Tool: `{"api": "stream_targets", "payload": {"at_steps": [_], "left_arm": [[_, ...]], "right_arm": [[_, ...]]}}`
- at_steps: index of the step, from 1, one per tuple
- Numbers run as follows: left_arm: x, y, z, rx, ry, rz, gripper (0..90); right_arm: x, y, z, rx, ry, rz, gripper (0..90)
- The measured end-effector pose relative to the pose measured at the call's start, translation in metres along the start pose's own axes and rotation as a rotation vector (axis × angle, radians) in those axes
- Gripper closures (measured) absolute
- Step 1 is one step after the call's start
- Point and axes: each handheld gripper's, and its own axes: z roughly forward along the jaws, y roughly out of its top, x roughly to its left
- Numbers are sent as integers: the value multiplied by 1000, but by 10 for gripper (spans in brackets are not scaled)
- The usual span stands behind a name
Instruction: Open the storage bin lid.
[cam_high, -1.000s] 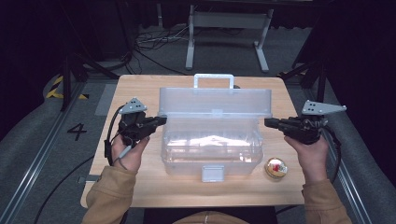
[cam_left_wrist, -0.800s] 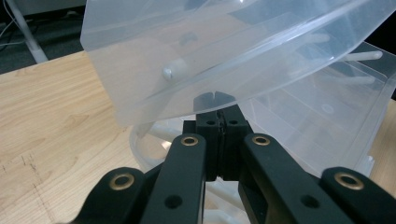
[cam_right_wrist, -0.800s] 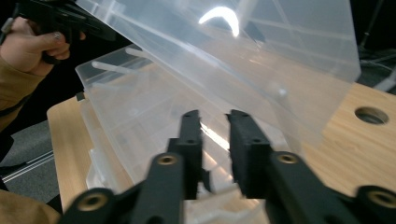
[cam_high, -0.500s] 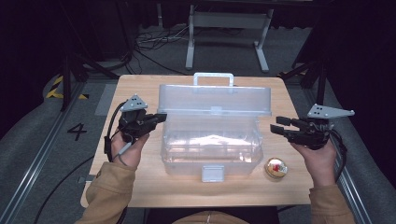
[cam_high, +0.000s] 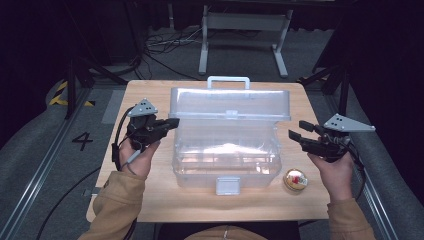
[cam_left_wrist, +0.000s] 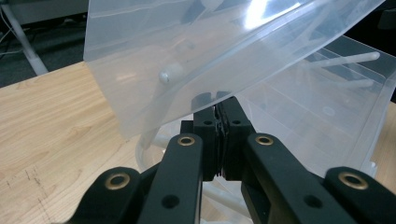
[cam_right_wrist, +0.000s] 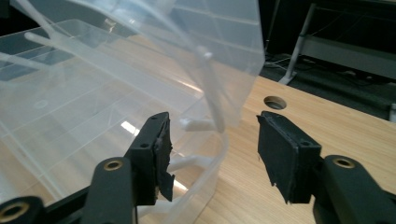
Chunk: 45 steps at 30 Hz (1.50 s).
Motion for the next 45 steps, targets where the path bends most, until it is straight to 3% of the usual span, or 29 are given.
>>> {"api": "stream_targets", "payload": {"at_steps": [3,11,15,30,39,43,45], "left_arm": [[0,0,0,-2,-3,-2,866],[1,1,0,0,-2,6,865],[1,2,0,-1,-5,1,865],[5,5,2,-11,-20,-3,856],[5,5,2,-10,-27,-4,851],[4,5,4,-3,-33,-6,839],[4,5,4,1,-30,-1,821]], "right_arm": [[4,1,6,1,13,6,466],[9,5,18,-29,-5,30,455],[13,12,25,-38,-28,17,432],[23,33,46,-80,-221,24,439],[26,40,54,-113,-265,48,508],[27,40,55,-124,-265,44,597],[30,39,54,-138,-306,25,647]]}}
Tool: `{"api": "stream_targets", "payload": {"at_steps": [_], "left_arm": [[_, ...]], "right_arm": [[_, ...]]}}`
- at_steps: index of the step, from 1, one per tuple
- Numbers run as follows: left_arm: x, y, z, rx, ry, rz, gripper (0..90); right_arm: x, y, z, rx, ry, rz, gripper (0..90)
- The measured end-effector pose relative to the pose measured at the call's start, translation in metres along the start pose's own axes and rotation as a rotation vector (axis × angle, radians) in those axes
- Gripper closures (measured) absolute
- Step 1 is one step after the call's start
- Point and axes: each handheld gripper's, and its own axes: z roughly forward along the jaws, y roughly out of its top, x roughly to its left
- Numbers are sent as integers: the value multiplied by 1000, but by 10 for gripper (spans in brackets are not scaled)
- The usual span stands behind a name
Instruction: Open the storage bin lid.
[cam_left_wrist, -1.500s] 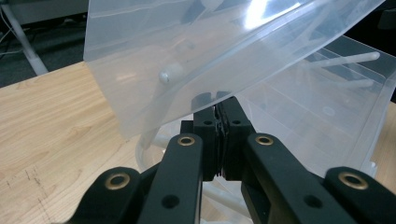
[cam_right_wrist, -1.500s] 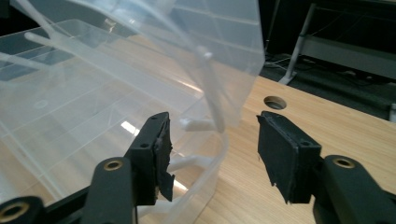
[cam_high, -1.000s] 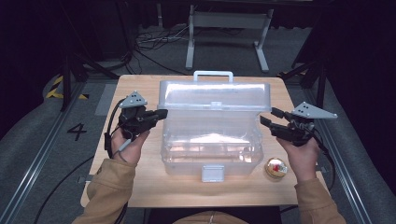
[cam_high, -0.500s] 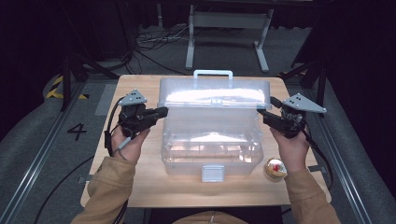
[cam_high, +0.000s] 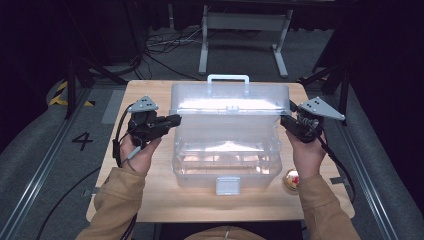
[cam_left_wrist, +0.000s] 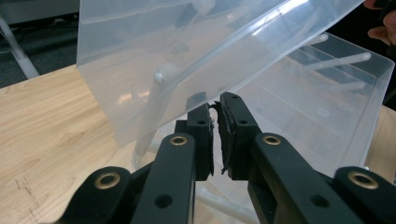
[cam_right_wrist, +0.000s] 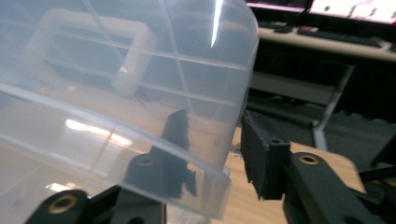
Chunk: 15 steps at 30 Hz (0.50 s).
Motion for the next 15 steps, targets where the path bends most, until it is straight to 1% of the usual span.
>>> {"api": "stream_targets", "payload": {"at_steps": [2,4,6,7,8,11,14,15], "left_arm": [[0,0,0,7,-7,-3,797],[0,-1,-1,14,-4,-5,755],[0,-3,-2,29,-9,-7,729],[0,-3,-2,29,-9,-7,722],[0,-5,-3,34,-9,-9,722],[1,-8,-8,38,-12,-19,706],[1,-11,-16,39,-10,-28,692],[0,-12,-20,39,-11,-30,690]], "right_arm": [[1,0,-1,-9,-23,-11,672],[3,1,-1,-9,-51,-19,703],[7,1,-1,-27,-85,-35,724],[7,1,-1,-27,-85,-35,724],[8,1,-2,-38,-96,-38,733],[7,2,-1,-59,-105,-10,752],[5,5,1,-55,-102,12,765],[4,6,2,-50,-101,12,768]]}}
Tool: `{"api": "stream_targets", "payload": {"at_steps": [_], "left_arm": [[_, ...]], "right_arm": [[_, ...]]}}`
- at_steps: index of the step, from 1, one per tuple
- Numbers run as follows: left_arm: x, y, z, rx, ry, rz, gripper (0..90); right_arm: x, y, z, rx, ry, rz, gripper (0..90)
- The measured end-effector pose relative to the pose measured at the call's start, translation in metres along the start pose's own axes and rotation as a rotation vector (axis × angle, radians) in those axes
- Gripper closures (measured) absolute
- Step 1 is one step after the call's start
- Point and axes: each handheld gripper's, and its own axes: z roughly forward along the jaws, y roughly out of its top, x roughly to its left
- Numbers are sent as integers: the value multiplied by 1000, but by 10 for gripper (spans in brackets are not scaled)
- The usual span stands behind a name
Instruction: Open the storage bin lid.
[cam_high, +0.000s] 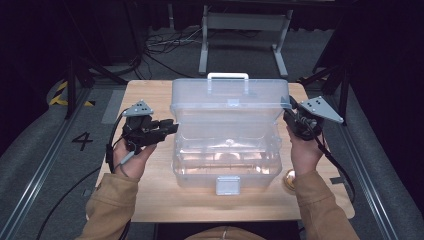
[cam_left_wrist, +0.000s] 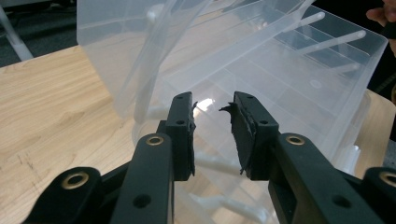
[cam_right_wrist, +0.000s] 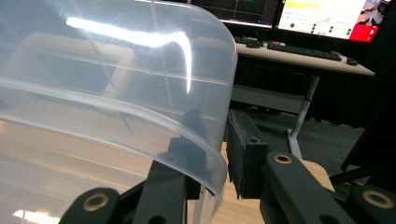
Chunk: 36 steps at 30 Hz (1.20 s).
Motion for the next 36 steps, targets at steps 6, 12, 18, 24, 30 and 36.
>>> {"api": "stream_targets", "payload": {"at_steps": [6,12,18,24,30,36], "left_arm": [[-7,-2,-14,14,-21,16,666],[-26,-7,-26,73,-92,79,637],[-41,-17,-24,154,-166,132,608],[-47,-28,-7,241,-225,180,596],[-50,-37,12,301,-261,205,580],[-50,-45,27,340,-278,216,568]], "right_arm": [[-4,6,5,30,15,2,767],[-8,11,9,64,39,0,762],[-12,16,14,93,63,14,760],[-16,19,17,108,84,48,765],[-17,20,19,114,93,49,764],[-19,20,18,118,103,62,766]]}}
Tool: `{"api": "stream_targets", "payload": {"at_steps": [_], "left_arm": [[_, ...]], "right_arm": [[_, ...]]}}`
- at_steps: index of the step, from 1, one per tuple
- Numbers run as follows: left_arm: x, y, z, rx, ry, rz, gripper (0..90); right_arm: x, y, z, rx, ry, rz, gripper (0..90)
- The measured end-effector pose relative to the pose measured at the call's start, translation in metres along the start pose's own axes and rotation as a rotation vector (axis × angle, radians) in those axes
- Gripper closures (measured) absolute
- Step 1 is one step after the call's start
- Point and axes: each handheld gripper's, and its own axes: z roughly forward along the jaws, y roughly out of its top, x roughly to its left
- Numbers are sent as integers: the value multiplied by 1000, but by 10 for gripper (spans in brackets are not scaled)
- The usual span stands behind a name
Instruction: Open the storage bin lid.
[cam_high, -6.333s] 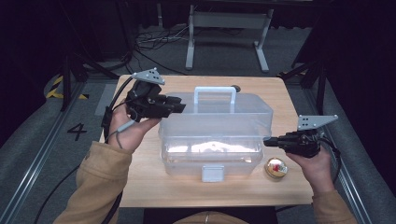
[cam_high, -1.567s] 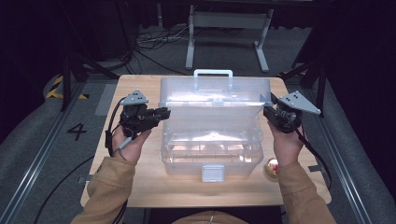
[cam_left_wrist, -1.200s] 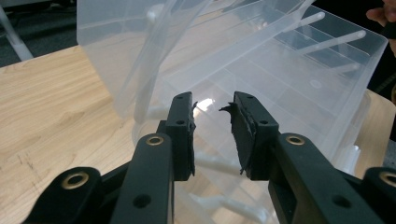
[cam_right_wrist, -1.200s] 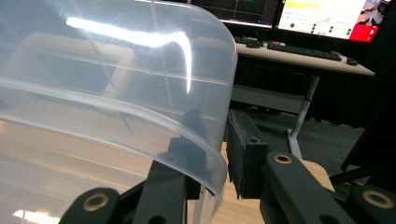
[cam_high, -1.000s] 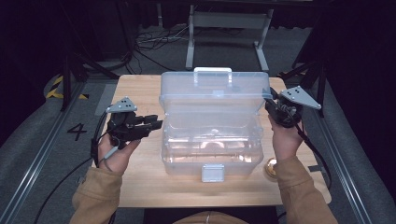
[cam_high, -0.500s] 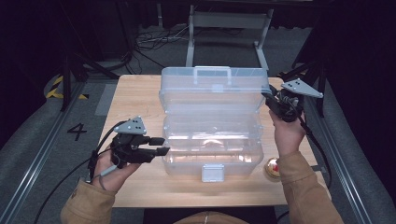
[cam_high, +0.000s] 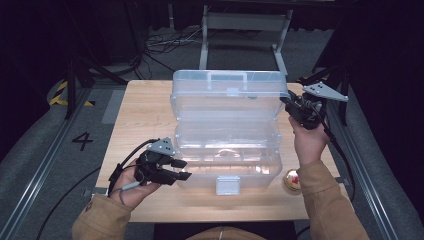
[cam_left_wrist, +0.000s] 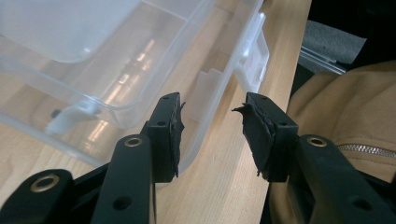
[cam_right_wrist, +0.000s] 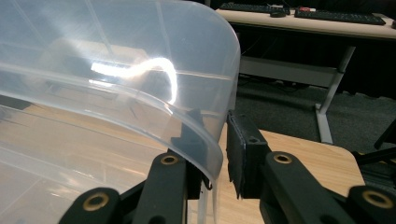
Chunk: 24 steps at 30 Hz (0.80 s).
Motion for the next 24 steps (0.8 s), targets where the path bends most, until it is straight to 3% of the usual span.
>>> {"api": "stream_targets", "payload": {"at_steps": [9,15,17,19,24], "left_arm": [[4,-5,28,48,-19,-18,583],[8,-8,42,90,-14,-22,627],[8,-9,44,89,-2,-15,645],[9,-9,45,86,-12,-18,698],[9,-10,53,76,-36,-22,733]], "right_arm": [[2,0,0,-18,-4,11,748],[6,0,0,-51,-34,-13,735],[6,0,1,-52,-35,-10,736],[6,0,3,-55,-45,-9,744],[7,0,7,-63,-72,-33,759]]}}
